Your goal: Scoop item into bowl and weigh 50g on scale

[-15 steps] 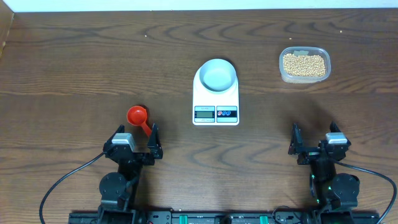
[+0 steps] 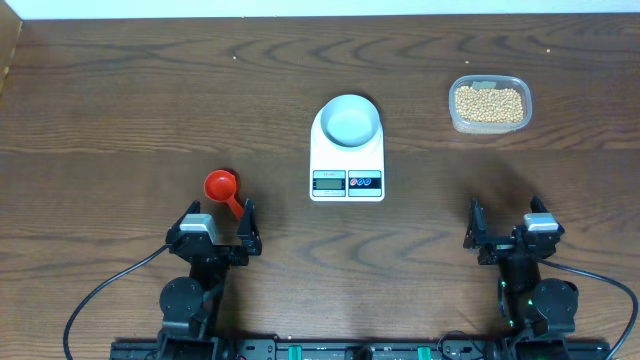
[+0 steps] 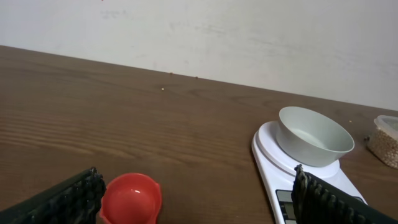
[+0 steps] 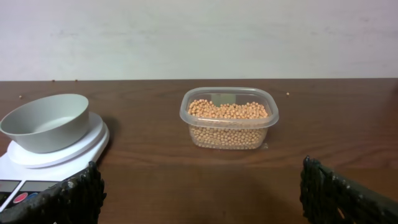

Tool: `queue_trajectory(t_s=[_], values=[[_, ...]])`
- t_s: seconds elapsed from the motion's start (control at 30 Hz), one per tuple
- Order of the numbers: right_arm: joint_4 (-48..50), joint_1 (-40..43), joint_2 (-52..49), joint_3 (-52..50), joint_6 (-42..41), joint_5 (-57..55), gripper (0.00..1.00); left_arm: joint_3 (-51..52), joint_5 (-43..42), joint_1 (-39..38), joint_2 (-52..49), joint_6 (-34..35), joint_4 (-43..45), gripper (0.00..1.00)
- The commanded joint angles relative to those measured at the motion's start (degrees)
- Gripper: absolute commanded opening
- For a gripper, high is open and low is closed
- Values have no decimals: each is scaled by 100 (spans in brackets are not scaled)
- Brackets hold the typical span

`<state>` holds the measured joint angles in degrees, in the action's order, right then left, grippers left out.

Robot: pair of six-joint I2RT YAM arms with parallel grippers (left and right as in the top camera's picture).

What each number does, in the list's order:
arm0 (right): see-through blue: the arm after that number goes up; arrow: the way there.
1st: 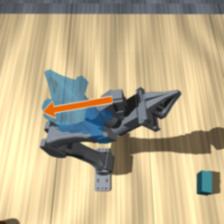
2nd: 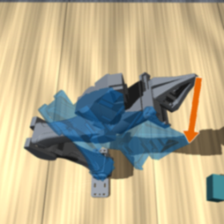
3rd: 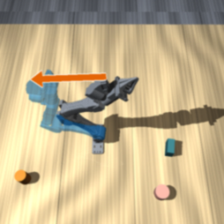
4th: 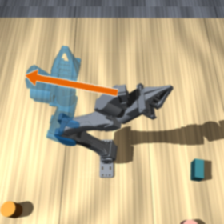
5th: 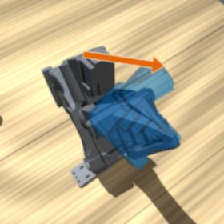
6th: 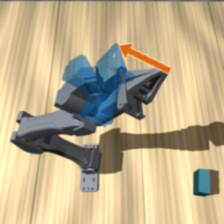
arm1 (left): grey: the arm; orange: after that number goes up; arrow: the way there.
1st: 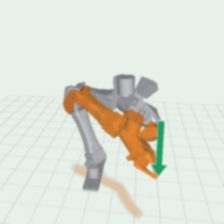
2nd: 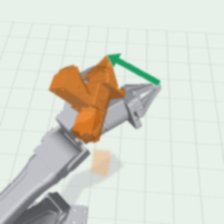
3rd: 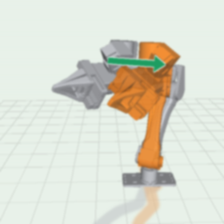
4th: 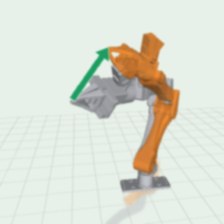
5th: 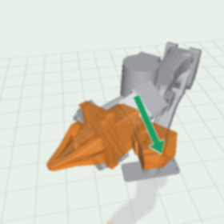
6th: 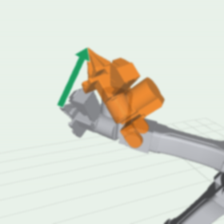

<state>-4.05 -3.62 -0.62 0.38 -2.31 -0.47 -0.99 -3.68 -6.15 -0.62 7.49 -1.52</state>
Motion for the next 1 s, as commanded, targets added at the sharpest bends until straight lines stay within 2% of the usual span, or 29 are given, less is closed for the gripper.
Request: queue_trajectory(t_s=[0.0,0.73,0.83,0.97], values=[[-26,20,35,-7,68,-46,99,76,28,20,28,-7,-227,98],[-26,20,35,-7,68,-46,99,76,28,20,28,-11,-227,98],[-26,20,35,-7,68,-46,99,76,407,24,28,-15,-234,98],[-26,20,35,-7,68,-46,99,76,459,24,28,-11,-251,98]])
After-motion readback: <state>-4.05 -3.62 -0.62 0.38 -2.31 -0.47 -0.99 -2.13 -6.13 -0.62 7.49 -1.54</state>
